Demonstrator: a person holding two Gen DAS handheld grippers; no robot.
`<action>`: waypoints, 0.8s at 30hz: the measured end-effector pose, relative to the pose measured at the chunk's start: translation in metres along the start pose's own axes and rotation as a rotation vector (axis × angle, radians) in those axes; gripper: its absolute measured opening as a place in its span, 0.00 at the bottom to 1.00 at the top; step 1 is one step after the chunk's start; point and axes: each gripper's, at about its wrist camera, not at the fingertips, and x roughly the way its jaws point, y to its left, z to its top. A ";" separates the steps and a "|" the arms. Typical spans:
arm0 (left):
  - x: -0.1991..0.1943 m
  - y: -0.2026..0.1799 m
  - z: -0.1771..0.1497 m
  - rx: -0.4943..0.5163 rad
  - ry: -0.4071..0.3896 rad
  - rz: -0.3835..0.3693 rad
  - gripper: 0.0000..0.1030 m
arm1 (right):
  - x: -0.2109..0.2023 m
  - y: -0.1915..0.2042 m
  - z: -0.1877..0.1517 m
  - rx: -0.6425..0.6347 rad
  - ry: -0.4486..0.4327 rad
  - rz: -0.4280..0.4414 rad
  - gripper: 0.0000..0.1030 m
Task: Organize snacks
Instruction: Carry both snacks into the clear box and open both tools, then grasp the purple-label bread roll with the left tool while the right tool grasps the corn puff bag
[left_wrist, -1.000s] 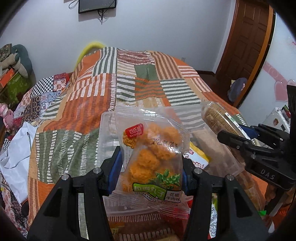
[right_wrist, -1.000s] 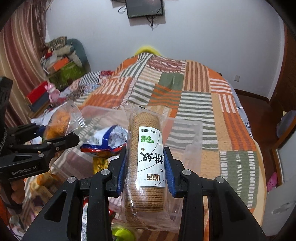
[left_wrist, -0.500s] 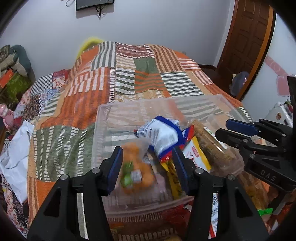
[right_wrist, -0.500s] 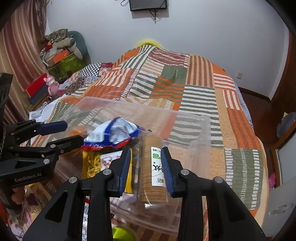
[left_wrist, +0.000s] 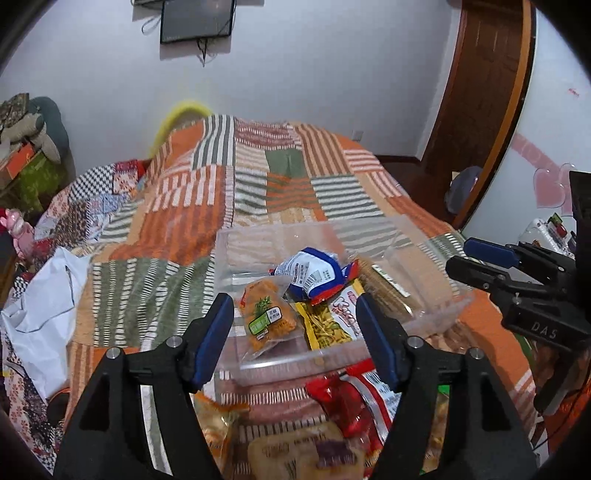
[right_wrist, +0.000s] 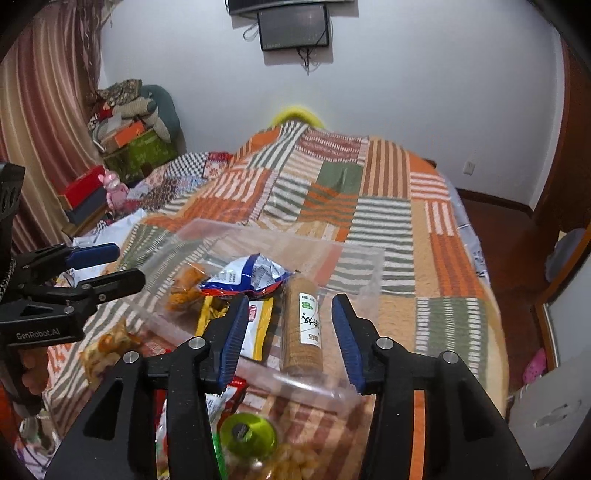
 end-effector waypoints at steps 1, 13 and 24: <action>-0.008 -0.001 -0.001 0.000 -0.009 -0.003 0.67 | -0.006 0.000 -0.001 0.000 -0.010 -0.003 0.44; -0.057 -0.004 -0.042 -0.006 -0.009 0.005 0.68 | -0.049 0.001 -0.038 -0.033 -0.032 -0.055 0.50; -0.066 0.004 -0.086 -0.036 0.054 0.023 0.68 | -0.044 -0.009 -0.086 0.026 0.084 -0.060 0.51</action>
